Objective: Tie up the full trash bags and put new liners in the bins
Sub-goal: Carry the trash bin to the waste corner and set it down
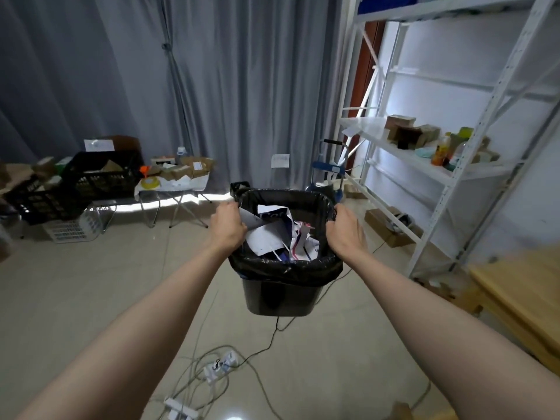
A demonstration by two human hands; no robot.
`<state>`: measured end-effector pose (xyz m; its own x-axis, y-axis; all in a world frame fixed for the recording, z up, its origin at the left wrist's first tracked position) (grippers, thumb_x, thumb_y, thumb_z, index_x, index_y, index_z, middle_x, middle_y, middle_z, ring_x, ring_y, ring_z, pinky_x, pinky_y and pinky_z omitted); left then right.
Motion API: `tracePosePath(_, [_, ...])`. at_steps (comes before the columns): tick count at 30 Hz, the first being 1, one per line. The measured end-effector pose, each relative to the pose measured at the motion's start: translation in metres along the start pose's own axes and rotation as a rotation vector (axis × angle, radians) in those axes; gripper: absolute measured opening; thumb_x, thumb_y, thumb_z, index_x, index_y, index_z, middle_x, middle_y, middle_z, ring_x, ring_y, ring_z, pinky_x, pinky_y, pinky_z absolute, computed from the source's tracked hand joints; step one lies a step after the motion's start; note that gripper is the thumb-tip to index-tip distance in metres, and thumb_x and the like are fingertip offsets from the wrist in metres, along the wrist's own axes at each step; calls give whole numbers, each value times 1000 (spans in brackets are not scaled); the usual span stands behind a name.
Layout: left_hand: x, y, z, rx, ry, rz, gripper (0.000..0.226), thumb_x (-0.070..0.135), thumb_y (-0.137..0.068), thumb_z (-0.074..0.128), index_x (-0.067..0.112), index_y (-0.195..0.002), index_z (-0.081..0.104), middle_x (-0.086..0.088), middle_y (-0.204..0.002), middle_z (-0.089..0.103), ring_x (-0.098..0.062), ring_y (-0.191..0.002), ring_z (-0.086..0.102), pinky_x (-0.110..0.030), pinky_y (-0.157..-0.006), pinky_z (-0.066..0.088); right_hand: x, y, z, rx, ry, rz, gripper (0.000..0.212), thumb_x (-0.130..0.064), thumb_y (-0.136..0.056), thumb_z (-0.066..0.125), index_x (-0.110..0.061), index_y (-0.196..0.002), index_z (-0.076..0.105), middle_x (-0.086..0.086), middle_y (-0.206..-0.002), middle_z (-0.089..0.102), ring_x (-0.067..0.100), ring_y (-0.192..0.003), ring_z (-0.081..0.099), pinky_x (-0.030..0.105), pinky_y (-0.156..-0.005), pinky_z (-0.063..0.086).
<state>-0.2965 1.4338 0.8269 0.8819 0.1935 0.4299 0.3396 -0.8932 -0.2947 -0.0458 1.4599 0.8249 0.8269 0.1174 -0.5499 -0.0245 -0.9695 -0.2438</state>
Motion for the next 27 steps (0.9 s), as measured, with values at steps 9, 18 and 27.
tracePosePath(9, [31, -197, 60, -75, 70, 107, 26, 8, -83, 59, 4, -108, 61, -16, -113, 56, -38, -101, 58, -43, -87, 48, -4, -185, 39, 92, 17, 92, 33, -10, -94, 44, -11, -127, 49, 12, -124, 55, 32, -97, 60, 39, -76, 50])
tracePosePath(18, [99, -354, 173, -157, 124, 159, 24, 10, -78, 63, 2, -101, 63, -17, -106, 56, -38, -96, 57, -45, -83, 49, 66, -359, 66, 134, 36, 141, 41, -10, -93, 44, -14, -133, 47, 10, -117, 59, 27, -93, 61, 44, -77, 55])
tracePosePath(27, [210, -545, 290, -201, 180, 138, 23, 3, -80, 61, 2, -103, 61, -16, -109, 57, -38, -99, 58, -43, -83, 48, 148, -591, 72, 142, 90, 172, 33, -14, -96, 44, -12, -129, 48, 12, -121, 54, 29, -96, 55, 35, -74, 41])
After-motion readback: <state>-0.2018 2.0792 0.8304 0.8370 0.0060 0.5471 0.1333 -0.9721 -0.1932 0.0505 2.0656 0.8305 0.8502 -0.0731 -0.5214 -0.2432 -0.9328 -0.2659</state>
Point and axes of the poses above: each hand's wrist, its own y-axis away from the middle knuckle, its own z-axis out of the palm, x = y × z, the point moved 3 cm from there along -y, towards the middle knuckle
